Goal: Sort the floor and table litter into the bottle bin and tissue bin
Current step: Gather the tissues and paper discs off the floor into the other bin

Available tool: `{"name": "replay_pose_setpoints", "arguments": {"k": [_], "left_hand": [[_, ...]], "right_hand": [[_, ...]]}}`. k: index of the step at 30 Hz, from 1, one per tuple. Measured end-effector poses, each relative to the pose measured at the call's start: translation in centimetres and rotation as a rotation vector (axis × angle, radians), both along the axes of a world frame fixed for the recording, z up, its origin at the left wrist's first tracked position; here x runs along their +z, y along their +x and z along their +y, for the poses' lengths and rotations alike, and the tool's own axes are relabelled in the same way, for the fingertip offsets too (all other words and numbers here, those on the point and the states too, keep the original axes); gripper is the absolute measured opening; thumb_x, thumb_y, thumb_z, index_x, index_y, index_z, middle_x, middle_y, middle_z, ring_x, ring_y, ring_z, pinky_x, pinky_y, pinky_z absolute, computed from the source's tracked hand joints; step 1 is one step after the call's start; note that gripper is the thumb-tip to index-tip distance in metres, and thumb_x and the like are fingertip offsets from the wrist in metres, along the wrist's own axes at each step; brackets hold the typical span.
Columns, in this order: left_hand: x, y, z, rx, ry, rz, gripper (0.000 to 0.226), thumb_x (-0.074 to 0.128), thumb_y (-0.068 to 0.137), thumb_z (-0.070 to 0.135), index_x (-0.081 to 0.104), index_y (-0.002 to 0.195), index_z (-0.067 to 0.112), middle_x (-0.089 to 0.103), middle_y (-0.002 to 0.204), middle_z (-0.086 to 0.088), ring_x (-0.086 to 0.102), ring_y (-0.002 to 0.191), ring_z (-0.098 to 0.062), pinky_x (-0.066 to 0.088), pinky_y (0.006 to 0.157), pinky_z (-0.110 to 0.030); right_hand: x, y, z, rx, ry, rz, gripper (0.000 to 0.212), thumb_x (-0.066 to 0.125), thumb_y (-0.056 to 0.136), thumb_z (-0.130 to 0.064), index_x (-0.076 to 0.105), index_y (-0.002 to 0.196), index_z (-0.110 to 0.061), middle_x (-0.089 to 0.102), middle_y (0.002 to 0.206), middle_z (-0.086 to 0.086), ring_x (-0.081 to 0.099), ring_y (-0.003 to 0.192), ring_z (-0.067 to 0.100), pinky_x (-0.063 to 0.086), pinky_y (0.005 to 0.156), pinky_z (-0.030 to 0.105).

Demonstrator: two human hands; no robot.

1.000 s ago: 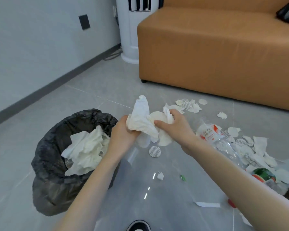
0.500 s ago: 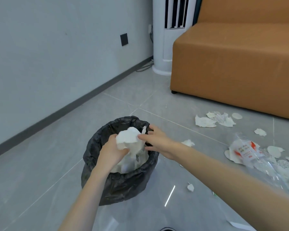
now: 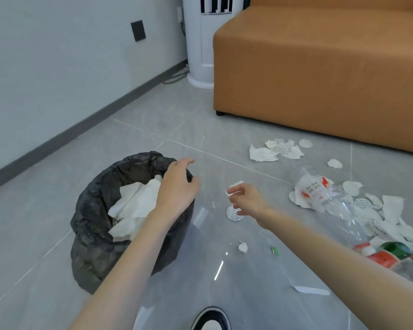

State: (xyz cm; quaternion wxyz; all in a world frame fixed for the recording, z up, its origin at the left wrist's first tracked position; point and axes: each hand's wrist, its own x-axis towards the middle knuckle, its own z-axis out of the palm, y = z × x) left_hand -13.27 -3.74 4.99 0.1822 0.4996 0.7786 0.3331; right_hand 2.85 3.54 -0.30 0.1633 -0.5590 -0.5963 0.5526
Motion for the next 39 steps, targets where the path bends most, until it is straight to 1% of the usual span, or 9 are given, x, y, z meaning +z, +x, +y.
{"name": "replay_pose_setpoints", "arguments": {"k": [5, 9, 12, 14, 21, 25, 31, 36, 39], "left_hand": [[-4.0, 3.6, 2.9, -0.170, -0.071, 0.093, 0.046, 0.051, 0.089, 0.012, 0.046, 0.135, 0.019, 0.051, 0.131, -0.001, 0.055, 0.109, -0.022, 0.045, 0.095, -0.037], [-8.2, 4.7, 4.5, -0.267, -0.210, 0.122, 0.047, 0.050, 0.090, 0.012, 0.044, 0.136, 0.019, 0.051, 0.131, -0.003, 0.056, 0.106, -0.025, 0.045, 0.093, -0.037], [-11.1, 4.8, 5.6, -0.279, -0.303, 0.128, 0.047, 0.051, 0.088, 0.013, 0.045, 0.134, 0.020, 0.053, 0.128, -0.002, 0.057, 0.104, -0.025, 0.046, 0.092, -0.038], [-12.8, 4.7, 6.2, -0.291, -0.369, 0.133, 0.047, 0.051, 0.088, 0.014, 0.045, 0.134, 0.021, 0.054, 0.127, -0.002, 0.057, 0.105, -0.025, 0.046, 0.093, -0.038], [-18.3, 5.3, 9.2, -0.346, -0.552, 0.097, 0.049, 0.055, 0.088, 0.017, 0.045, 0.136, 0.018, 0.051, 0.132, -0.009, 0.054, 0.115, -0.029, 0.043, 0.097, -0.035], [-20.9, 6.4, 10.1, -0.365, -0.590, 0.092, 0.054, 0.058, 0.087, 0.022, 0.043, 0.138, 0.021, 0.045, 0.137, -0.009, 0.043, 0.127, -0.027, 0.039, 0.104, -0.036], [-22.4, 8.2, 10.0, -0.307, -0.506, 0.162, 0.049, 0.059, 0.086, 0.024, 0.045, 0.133, 0.020, 0.038, 0.128, -0.009, 0.038, 0.119, -0.032, 0.041, 0.095, -0.036], [-22.1, 9.2, 10.0, -0.254, -0.462, 0.180, 0.041, 0.060, 0.088, 0.035, 0.047, 0.123, 0.019, 0.038, 0.123, -0.006, 0.037, 0.116, -0.027, 0.042, 0.081, -0.036], [-22.1, 9.3, 9.9, -0.249, -0.439, 0.171, 0.034, 0.063, 0.086, 0.033, 0.051, 0.114, 0.017, 0.038, 0.120, -0.004, 0.037, 0.115, -0.024, 0.043, 0.078, -0.035]], "right_hand": [[-6.1, 3.5, 0.0, 0.114, -0.032, -0.219, 0.022, 0.053, 0.086, -0.007, 0.059, 0.106, -0.014, 0.055, 0.092, 0.001, 0.053, 0.076, 0.015, 0.047, 0.059, 0.021], [-10.8, 4.7, -0.4, 0.327, 0.045, -0.415, 0.039, 0.062, 0.086, -0.015, 0.055, 0.124, -0.013, 0.056, 0.115, 0.006, 0.053, 0.098, 0.017, 0.042, 0.082, 0.022], [-13.6, 5.1, -1.2, 0.432, 0.103, -0.482, 0.045, 0.064, 0.082, -0.019, 0.055, 0.126, -0.018, 0.054, 0.124, 0.007, 0.053, 0.114, 0.022, 0.041, 0.095, 0.026], [-14.7, 5.5, -1.5, 0.439, 0.151, -0.492, 0.041, 0.064, 0.081, -0.019, 0.059, 0.121, -0.020, 0.055, 0.120, 0.004, 0.054, 0.112, 0.022, 0.042, 0.091, 0.025], [-15.9, 7.1, -1.3, 0.359, 0.180, -0.451, 0.014, 0.065, 0.082, -0.015, 0.068, 0.094, -0.011, 0.066, 0.099, 0.005, 0.055, 0.082, 0.014, 0.035, 0.056, 0.013], [-15.2, 9.0, -1.3, 0.312, 0.224, -0.392, 0.009, 0.067, 0.080, -0.015, 0.071, 0.088, -0.014, 0.054, 0.093, -0.002, 0.056, 0.095, 0.017, 0.044, 0.076, 0.025], [-15.7, 12.9, -1.9, 0.047, 0.249, -0.489, 0.005, 0.068, 0.081, -0.020, 0.071, 0.084, -0.017, 0.042, 0.098, -0.014, 0.038, 0.095, 0.008, 0.035, 0.072, 0.020], [-16.6, 13.5, -1.9, -0.016, 0.211, -0.459, 0.006, 0.067, 0.079, -0.008, 0.066, 0.076, -0.014, 0.055, 0.093, -0.005, 0.054, 0.089, 0.016, 0.045, 0.074, 0.027], [-16.7, 13.4, -1.6, -0.033, 0.183, -0.454, 0.010, 0.064, 0.080, -0.008, 0.065, 0.073, -0.016, 0.062, 0.081, -0.003, 0.058, 0.076, 0.015, 0.046, 0.067, 0.027]]}}
